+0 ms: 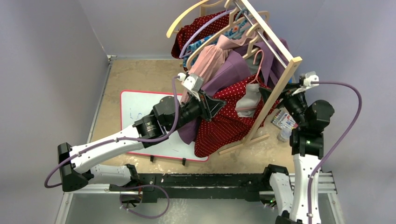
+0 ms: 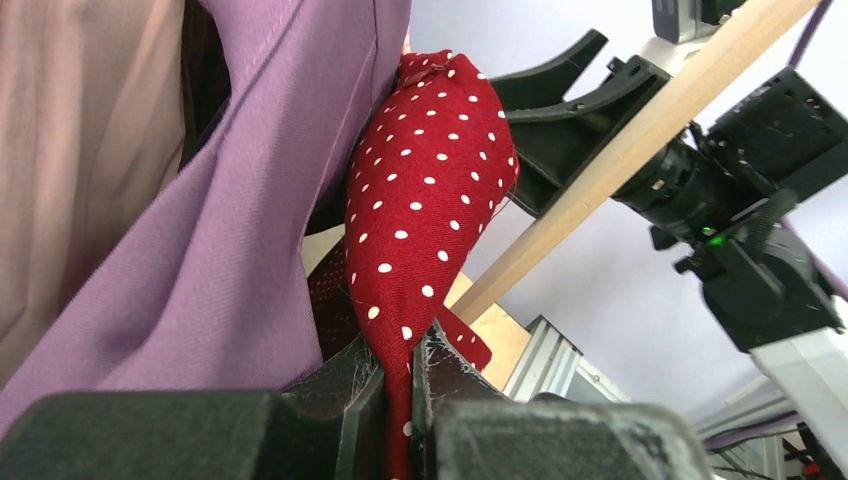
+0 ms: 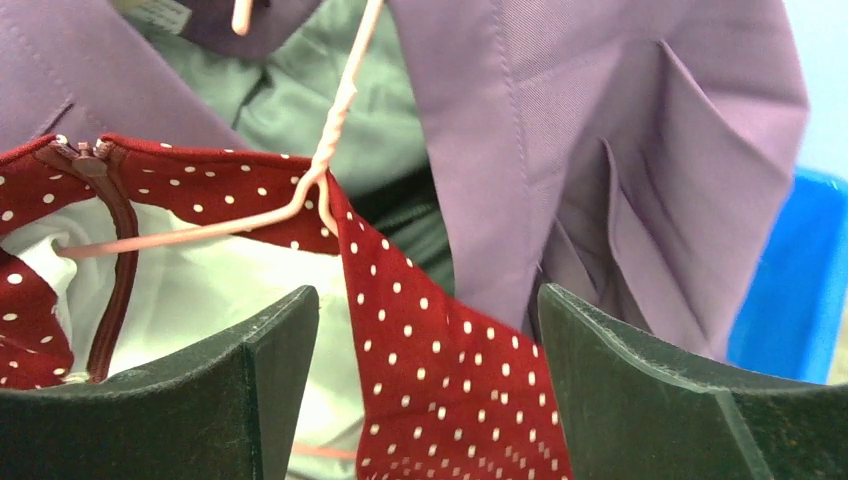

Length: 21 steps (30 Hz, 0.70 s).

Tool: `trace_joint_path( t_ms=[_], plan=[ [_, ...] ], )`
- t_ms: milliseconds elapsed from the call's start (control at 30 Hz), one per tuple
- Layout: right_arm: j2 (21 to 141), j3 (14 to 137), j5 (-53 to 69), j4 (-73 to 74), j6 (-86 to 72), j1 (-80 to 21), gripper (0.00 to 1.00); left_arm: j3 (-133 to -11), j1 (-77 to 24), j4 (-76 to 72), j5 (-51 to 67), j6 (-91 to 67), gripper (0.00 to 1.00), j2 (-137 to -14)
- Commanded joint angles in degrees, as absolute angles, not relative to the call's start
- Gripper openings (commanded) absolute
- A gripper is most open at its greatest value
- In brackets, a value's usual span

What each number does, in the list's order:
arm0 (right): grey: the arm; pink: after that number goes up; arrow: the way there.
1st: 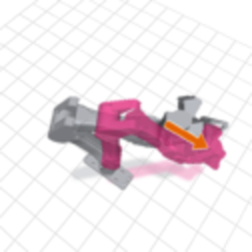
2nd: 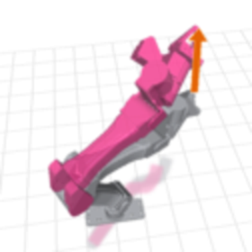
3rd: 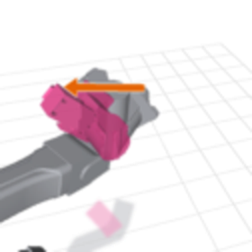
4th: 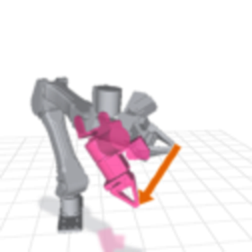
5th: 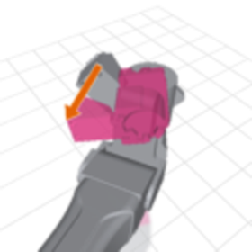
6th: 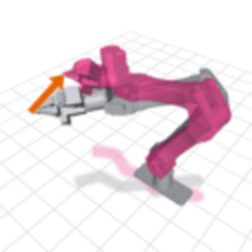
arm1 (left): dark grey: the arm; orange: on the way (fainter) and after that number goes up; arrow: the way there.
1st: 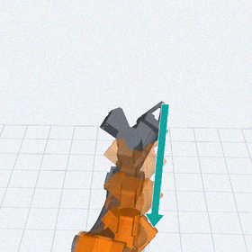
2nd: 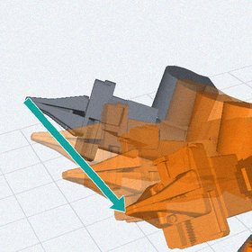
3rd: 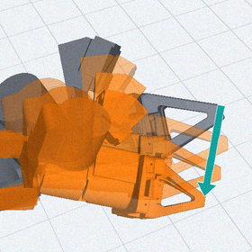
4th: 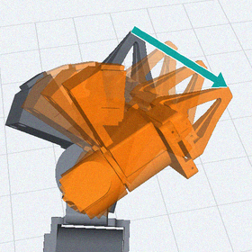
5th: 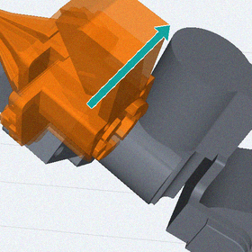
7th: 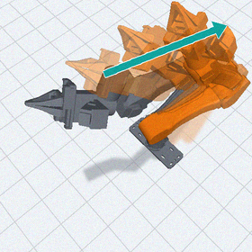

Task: Remove the skirt from the hanger

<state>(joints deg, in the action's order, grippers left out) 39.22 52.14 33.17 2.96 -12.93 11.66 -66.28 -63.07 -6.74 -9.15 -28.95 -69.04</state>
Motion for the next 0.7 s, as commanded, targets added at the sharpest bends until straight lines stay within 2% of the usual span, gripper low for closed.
trace_joint_path(
  t_ms=[0, 67, 167, 300, 467, 600, 667],
  plan=[
    [39.3, 46.4, 43.9, -18.1, -13.7, 11.7, 0.8, -65.5, -63.1, -15.2, -7.1, -31.0, 0.0, -65.4],
    [40.4, 44.2, 45.8, -23.0, -14.1, 11.7, 0.76, -65.0, -63.1, -15.7, -6.8, -31.6, 0.0, -65.3],
    [43.3, 45.3, 49.2, -22.4, -10.1, 11.8, 0.67, -64.7, -63.1, -16.5, -5.7, -32.3, 0.0, -65.2],
    [47.1, 45.6, 55.6, -26.9, -8.5, 11.8, 0.62, -64.0, -63.0, -17.0, -5.7, -32.5, 0.0, -64.8],
    [49.6, 43.1, 62.1, -38.7, -11.2, 11.7, 0.37, -63.7, -63.0, -16.2, -6.5, -32.4, 0.0, -65.0],
    [51.0, 43.8, 61.3, -39.0, -10.9, 11.7, 0.05, -63.3, -62.9, -15.0, -7.3, -32.3, 0.0, -65.2],
    [51.9, 44.9, 61.4, -38.4, -10.7, 11.7, 0.0, -63.3, -62.9, -14.0, -8.1, -32.6, 0.0, -65.3]
  ],
)
